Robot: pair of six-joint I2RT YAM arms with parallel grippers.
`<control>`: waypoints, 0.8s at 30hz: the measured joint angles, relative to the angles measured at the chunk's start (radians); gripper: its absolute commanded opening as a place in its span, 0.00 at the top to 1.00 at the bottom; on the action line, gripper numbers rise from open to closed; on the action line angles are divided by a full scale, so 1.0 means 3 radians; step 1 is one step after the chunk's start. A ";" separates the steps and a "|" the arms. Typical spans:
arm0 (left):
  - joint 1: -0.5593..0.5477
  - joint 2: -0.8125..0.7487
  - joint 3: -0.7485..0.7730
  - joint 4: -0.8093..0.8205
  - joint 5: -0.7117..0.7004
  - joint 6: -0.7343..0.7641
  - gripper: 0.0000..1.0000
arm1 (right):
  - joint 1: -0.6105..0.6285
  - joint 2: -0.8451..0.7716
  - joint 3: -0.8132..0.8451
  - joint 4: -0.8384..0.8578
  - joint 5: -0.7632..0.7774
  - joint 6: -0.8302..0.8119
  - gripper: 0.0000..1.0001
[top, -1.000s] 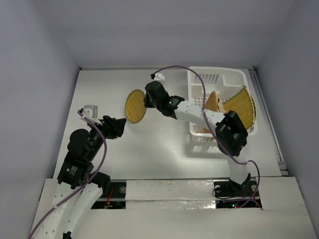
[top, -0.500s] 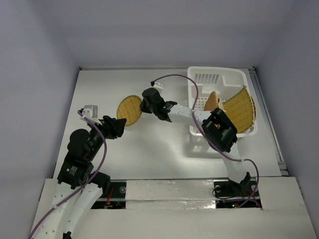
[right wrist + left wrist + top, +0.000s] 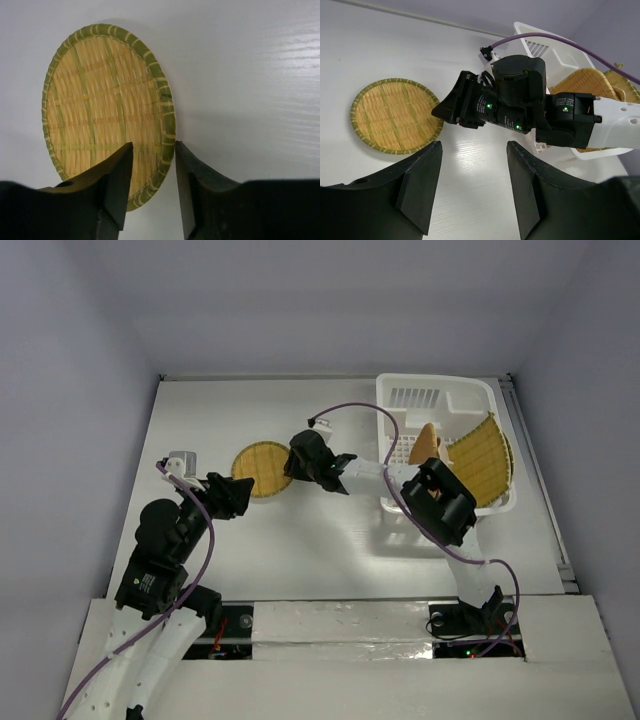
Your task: Unload the plates from the dish rack
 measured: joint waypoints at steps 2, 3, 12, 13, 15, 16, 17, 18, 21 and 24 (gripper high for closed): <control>0.0000 0.0000 0.0000 0.0000 0.0005 0.0000 0.49 | 0.0000 -0.0028 -0.0031 0.0003 0.0004 -0.0025 0.43; 0.0000 0.0000 0.0000 0.0000 0.0008 0.0000 0.49 | 0.0001 -0.0046 -0.0041 -0.0001 0.0009 -0.0043 0.40; 0.0000 0.0000 0.0000 0.0000 0.0022 0.0000 0.49 | 0.0037 -0.0879 -0.0154 -0.0145 0.0189 -0.0398 0.84; 0.0000 0.0000 0.0000 0.0000 0.0024 0.0001 0.49 | 0.0037 -0.1043 -0.0207 -0.0191 0.0243 -0.0440 0.97; 0.0000 -0.0001 0.0000 0.0000 0.0027 0.0000 0.49 | 0.0037 -0.1422 -0.0317 -0.0332 0.0407 -0.0562 1.00; 0.0000 -0.0001 0.0000 0.0000 0.0031 0.0000 0.49 | 0.0037 -0.1630 -0.0364 -0.0435 0.0521 -0.0631 1.00; 0.0000 -0.0003 0.0000 0.0000 0.0036 0.0000 0.49 | 0.0037 -0.1817 -0.0407 -0.0548 0.0626 -0.0690 1.00; 0.0000 -0.0005 0.0000 0.0000 0.0038 0.0001 0.49 | 0.0037 -0.1996 -0.0455 -0.0664 0.0734 -0.0741 1.00; 0.0000 -0.0025 0.0000 0.0000 0.0050 0.0001 0.49 | 0.0037 -0.2594 -0.0654 -0.1074 0.1048 -0.0815 1.00; 0.0000 -0.0056 0.0000 0.0001 0.0057 0.0001 0.49 | 0.0037 -0.3072 -0.0868 -0.1568 0.1254 -0.0752 1.00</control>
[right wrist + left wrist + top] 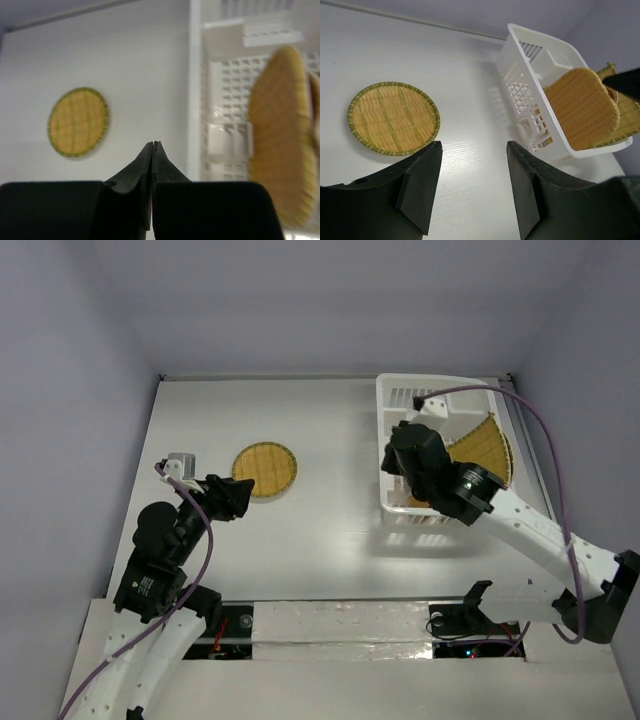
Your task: Unload the plates from the dish rack
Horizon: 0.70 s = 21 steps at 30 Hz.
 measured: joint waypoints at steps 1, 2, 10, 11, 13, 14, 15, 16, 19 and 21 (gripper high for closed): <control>0.0000 -0.0005 0.0000 0.0000 0.0004 0.0000 0.49 | 0.0000 -0.0121 -0.0071 -0.0187 0.0052 0.0051 1.00; 0.0000 -0.0009 0.0000 0.0000 0.0005 0.0000 0.49 | 0.0000 -0.0223 -0.0136 -0.0373 0.0092 0.0117 0.98; 0.0000 -0.0019 0.0000 0.0001 0.0018 0.0000 0.49 | 0.0000 -0.0790 -0.0523 -0.1366 0.0228 0.0645 0.61; 0.0000 -0.0020 0.0000 0.0000 0.0018 0.0000 0.49 | 0.0000 -0.0861 -0.0535 -0.1432 0.0231 0.0683 0.60; 0.0000 -0.0033 0.0000 0.0000 0.0020 -0.0001 0.49 | 0.0000 -0.0989 -0.0554 -0.1509 0.0249 0.0760 0.60; 0.0000 -0.0039 0.0000 0.0001 0.0020 0.0000 0.49 | 0.0000 -0.1034 -0.0562 -0.1541 0.0261 0.0797 0.60; 0.0000 -0.0048 0.0000 0.0003 0.0022 0.0000 0.49 | 0.0000 -0.1061 -0.0568 -0.1575 0.0268 0.0827 0.60; 0.0000 -0.0052 0.0000 0.0001 0.0023 0.0000 0.49 | 0.0000 -0.1073 -0.0575 -0.1596 0.0276 0.0851 0.60; 0.0000 -0.0055 0.0000 0.0001 0.0031 -0.0001 0.49 | 0.0000 -0.1049 -0.0601 -0.1634 0.0300 0.0903 0.59; 0.0000 -0.0055 0.0000 0.0001 0.0031 0.0000 0.49 | 0.0000 -0.1024 -0.0640 -0.1640 0.0322 0.0912 0.59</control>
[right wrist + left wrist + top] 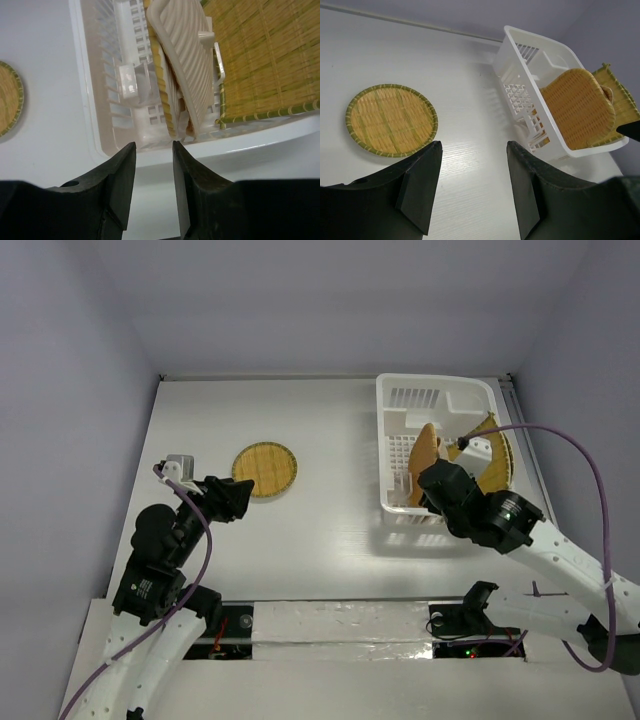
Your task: Unload the plates from the dish rack
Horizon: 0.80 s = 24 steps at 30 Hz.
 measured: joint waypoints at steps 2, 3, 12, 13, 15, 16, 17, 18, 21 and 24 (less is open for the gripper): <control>0.0000 0.0000 0.0000 0.0000 0.0003 0.0000 0.49 | -0.0001 0.0034 -0.0042 0.0018 0.0014 -0.0003 0.60; 0.0000 0.0000 0.0000 0.0000 0.0003 0.0000 0.49 | -0.0008 0.0048 -0.0065 0.0025 0.0015 -0.0010 0.60; 0.0000 0.0000 0.0000 0.0000 0.0011 0.0000 0.49 | -0.0136 0.0215 -0.0238 0.0187 0.0013 -0.0081 0.61; 0.0000 0.0000 0.0000 0.0000 0.0011 0.0000 0.49 | -0.0154 0.0224 -0.0257 0.0219 0.0014 -0.0093 0.61; 0.0000 0.0000 0.0000 0.0000 0.0011 0.0000 0.49 | -0.0189 0.0256 -0.0270 0.0251 0.0017 -0.0102 0.61; 0.0000 0.0000 0.0000 0.0000 0.0010 0.0000 0.49 | -0.0205 0.0276 -0.0272 0.0263 0.0018 -0.0106 0.61; 0.0000 0.0000 0.0000 0.0000 0.0011 0.0000 0.49 | -0.0210 0.0292 -0.0275 0.0276 0.0024 -0.0118 0.61; 0.0000 0.0000 0.0000 0.0000 0.0011 0.0000 0.49 | -0.0229 0.0309 -0.0284 0.0306 0.0028 -0.0127 0.61; 0.0000 0.0000 0.0000 0.0000 0.0011 0.0000 0.49 | -0.0247 0.0375 -0.0299 0.0367 0.0062 -0.0149 0.61; 0.0000 0.0000 0.0000 0.0000 0.0011 0.0000 0.49 | -0.0266 0.0486 -0.0299 0.0402 0.0135 -0.0168 0.61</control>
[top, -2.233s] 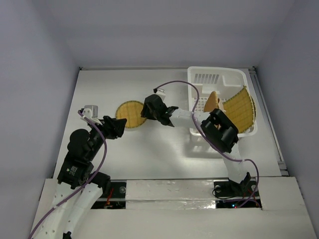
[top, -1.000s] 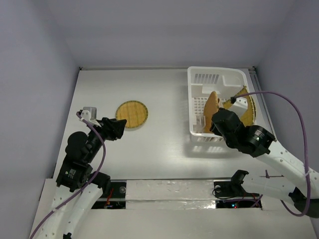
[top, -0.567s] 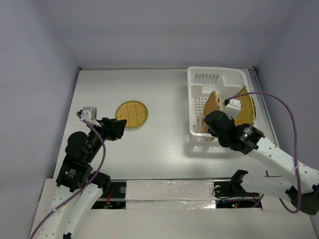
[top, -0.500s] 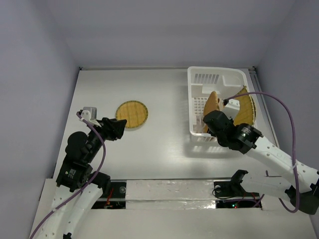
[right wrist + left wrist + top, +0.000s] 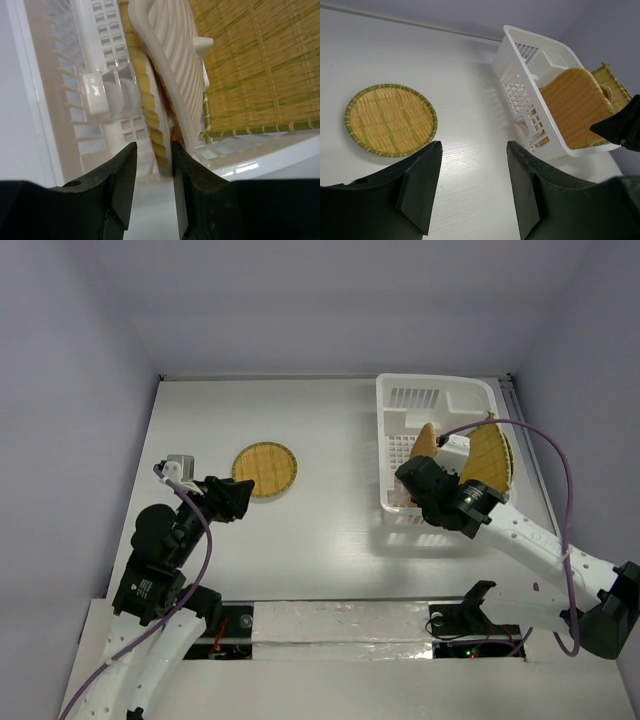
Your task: Unload the plates from the dish rack
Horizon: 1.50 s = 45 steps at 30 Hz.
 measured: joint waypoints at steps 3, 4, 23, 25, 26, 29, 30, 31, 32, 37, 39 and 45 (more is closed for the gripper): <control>0.0000 0.0000 0.0000 0.0000 0.0000 0.0000 0.49 | -0.0004 0.0148 0.0005 0.0017 0.0080 -0.0020 0.61; 0.0000 0.0000 0.0000 0.0000 0.0000 0.0000 0.49 | -0.0005 0.0206 0.0010 0.0017 0.0112 -0.0024 0.62; 0.0000 0.0000 0.0000 0.0000 0.0014 0.0000 0.48 | -0.0006 0.0619 0.0347 -0.0165 0.0491 -0.0198 1.00; 0.0000 0.0000 0.0000 0.0000 0.0017 -0.0001 0.48 | -0.0006 0.0617 0.0359 -0.0169 0.0492 -0.0210 1.00; 0.0000 0.0000 0.0000 0.0000 0.0018 0.0000 0.48 | -0.0006 0.0613 0.0364 -0.0175 0.0498 -0.0219 1.00; 0.0000 0.0000 0.0000 0.0000 0.0027 -0.0001 0.48 | -0.0006 0.0573 0.0376 -0.0198 0.0529 -0.0223 1.00; 0.0000 0.0000 0.0000 0.0000 0.0028 0.0000 0.48 | -0.0006 0.0551 0.0384 -0.0217 0.0544 -0.0225 1.00; 0.0000 0.0000 0.0000 0.0000 0.0031 0.0000 0.48 | -0.0006 0.0524 0.0394 -0.0237 0.0559 -0.0234 1.00; 0.0000 0.0000 0.0000 0.0000 0.0033 -0.0001 0.48 | -0.0006 0.0492 0.0406 -0.0243 0.0567 -0.0247 1.00; 0.0000 0.0000 0.0000 0.0000 0.0037 0.0000 0.48 | -0.0006 0.0354 0.0525 -0.0251 0.0615 -0.0298 1.00; 0.0000 0.0000 0.0000 0.0000 0.0037 -0.0001 0.48 | -0.0005 0.0313 0.0586 -0.0248 0.0632 -0.0322 1.00; 0.0000 0.0000 0.0000 0.0000 0.0037 0.0000 0.48 | 0.0005 0.0183 0.0762 -0.0251 0.0642 -0.0398 1.00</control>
